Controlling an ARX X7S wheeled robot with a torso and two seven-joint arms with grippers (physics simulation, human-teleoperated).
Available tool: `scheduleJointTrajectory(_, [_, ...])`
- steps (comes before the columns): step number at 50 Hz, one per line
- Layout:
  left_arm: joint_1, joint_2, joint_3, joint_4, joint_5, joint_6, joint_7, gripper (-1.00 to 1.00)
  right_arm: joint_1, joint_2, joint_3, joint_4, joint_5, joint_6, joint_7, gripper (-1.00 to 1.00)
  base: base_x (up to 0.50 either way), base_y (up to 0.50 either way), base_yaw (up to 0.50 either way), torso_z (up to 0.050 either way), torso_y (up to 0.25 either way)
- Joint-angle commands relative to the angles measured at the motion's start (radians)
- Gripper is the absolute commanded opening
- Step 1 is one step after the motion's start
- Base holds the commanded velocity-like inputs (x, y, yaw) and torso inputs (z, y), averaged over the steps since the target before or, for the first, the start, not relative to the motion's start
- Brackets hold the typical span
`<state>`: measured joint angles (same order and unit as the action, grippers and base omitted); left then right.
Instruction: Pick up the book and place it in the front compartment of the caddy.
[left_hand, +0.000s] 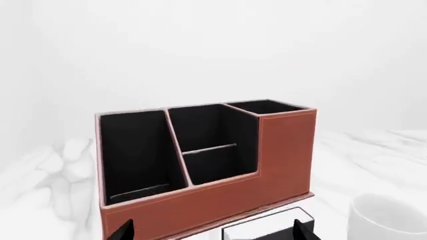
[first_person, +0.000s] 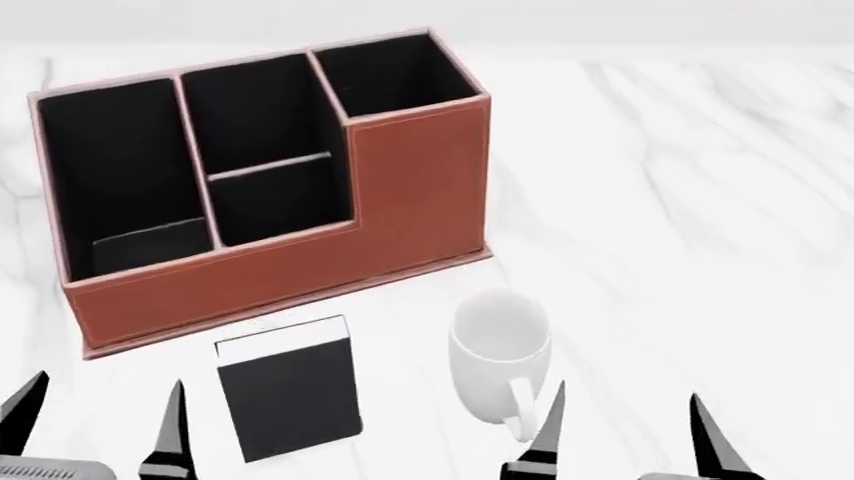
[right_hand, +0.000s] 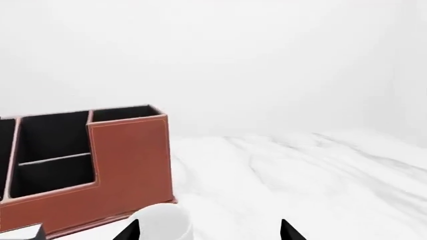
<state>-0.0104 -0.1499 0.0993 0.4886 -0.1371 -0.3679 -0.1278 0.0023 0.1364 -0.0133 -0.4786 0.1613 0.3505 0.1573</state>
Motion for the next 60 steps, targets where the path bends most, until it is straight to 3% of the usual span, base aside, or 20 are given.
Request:
scheduleJointTrajectory(1, [0.018,-0.018,-0.009,0.16,-0.002,-0.061,0.023,1.0,-0.015,0.009,0.069,-0.151,0.048,0.065,-0.007,1.0,0.5,0.0,0.0,0.0,0.0])
scheduleJointTrajectory(49, [0.021,-0.052,-0.002,0.193,-0.047,-0.053,-0.001,1.0,-0.02,0.051,0.069,-0.132,0.055,-0.003,0.035,1.0,0.5,0.0,0.0,0.0,0.001])
scheduleJointTrajectory(60, [0.021,-0.057,-0.001,0.187,-0.056,-0.048,-0.005,1.0,-0.036,0.051,0.065,-0.108,0.065,-0.08,0.019,1.0,0.0,0.0,0.02,0.0,0.001])
